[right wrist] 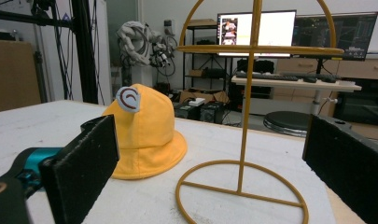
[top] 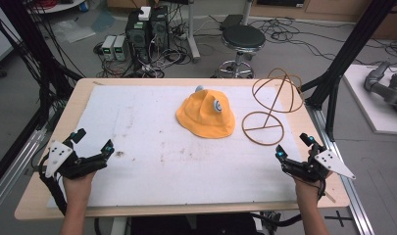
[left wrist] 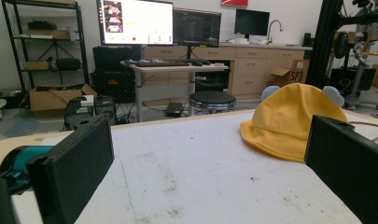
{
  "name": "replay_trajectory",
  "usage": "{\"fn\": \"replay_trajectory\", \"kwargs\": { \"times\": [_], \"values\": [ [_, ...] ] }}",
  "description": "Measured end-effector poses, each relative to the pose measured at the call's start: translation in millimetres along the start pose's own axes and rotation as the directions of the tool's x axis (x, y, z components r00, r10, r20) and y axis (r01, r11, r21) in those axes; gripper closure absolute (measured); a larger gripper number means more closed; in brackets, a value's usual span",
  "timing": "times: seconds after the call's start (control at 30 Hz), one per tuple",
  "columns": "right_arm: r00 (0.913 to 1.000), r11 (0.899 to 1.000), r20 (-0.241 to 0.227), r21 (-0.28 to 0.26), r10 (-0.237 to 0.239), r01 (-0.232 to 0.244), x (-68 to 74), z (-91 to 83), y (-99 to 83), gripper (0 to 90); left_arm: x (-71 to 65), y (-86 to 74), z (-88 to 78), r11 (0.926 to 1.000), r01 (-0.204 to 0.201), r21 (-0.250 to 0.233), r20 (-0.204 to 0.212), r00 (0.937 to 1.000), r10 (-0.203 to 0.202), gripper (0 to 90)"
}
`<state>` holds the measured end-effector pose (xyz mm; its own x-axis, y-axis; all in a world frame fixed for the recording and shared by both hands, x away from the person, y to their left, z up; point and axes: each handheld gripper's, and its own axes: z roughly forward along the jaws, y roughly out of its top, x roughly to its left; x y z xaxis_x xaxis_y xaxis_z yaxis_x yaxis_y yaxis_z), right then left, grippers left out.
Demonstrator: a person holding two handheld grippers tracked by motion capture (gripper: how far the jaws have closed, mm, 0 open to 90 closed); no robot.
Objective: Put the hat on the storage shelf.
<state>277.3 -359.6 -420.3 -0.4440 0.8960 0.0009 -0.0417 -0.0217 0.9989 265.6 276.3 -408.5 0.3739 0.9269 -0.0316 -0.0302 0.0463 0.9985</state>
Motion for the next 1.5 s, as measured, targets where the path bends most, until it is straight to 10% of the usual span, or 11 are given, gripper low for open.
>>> {"fn": "replay_trajectory", "kwargs": {
  "times": [0.73, 1.5],
  "values": [
    [1.0000, 1.000, -0.007, 0.015, 0.002, -0.002, 4.3, 1.5, -1.1, 3.3, -11.5, 8.4, 13.8, 0.9999, 0.001, 0.015, 0.040, 0.9992, -0.001, 1.9],
    [0.9998, 1.000, -0.016, 0.019, 0.013, -0.013, 4.7, 1.7, -2.4, 3.3, -65.2, 44.4, 97.9, 0.9977, -0.050, 0.047, 0.190, 0.9810, 0.040, 1.8]
  ]
}}
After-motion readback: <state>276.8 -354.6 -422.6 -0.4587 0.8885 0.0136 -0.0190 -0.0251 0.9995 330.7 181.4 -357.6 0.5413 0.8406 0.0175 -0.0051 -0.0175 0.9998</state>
